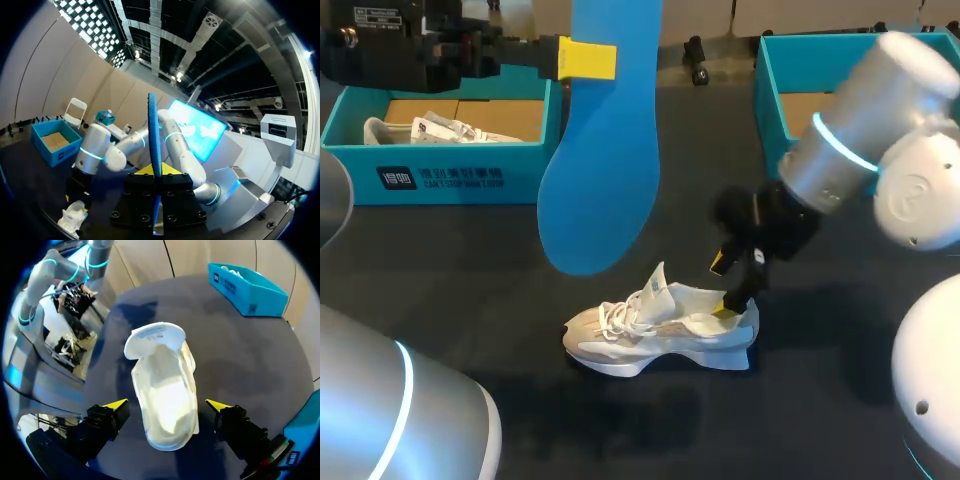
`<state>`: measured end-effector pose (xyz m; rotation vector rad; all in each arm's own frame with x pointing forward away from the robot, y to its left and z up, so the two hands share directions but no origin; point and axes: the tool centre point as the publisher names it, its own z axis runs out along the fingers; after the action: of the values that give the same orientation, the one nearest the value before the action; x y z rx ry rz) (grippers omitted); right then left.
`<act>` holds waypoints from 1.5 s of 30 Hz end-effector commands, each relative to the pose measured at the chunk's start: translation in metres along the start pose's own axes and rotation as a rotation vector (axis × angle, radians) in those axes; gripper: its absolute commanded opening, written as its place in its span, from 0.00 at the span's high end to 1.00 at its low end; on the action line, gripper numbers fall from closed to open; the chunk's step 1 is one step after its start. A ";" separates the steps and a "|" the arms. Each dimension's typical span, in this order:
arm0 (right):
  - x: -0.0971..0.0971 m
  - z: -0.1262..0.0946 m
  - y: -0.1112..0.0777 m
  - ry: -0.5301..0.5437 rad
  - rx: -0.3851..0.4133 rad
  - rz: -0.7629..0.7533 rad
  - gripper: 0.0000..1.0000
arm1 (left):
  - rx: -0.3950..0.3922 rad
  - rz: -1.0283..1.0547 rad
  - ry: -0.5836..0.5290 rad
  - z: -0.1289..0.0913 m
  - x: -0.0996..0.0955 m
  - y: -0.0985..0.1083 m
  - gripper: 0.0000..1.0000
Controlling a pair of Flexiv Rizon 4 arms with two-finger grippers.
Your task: Take the shoe out of the shoebox, open the shoe tongue, remove and reinsert the insole, then place the shoe into the shoebox
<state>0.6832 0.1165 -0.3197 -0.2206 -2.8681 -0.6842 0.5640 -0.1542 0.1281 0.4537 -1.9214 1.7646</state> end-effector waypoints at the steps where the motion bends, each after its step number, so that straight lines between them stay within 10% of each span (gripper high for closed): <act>1: 0.010 0.004 0.007 -0.039 0.389 -0.002 0.00 | -0.004 -0.001 -0.002 0.001 0.000 -0.002 1.00; 28: 0.029 0.009 -0.016 -0.126 0.446 -0.027 0.00 | -0.004 -0.001 -0.002 0.001 0.000 -0.002 1.00; 45: -0.006 -0.007 0.002 -0.165 0.448 -0.058 0.00 | -0.004 -0.001 -0.002 0.001 0.000 -0.002 1.00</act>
<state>0.6824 0.1088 -0.3138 -0.1331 -3.1068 -0.0338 0.5639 -0.1542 0.1281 0.4538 -1.9213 1.7647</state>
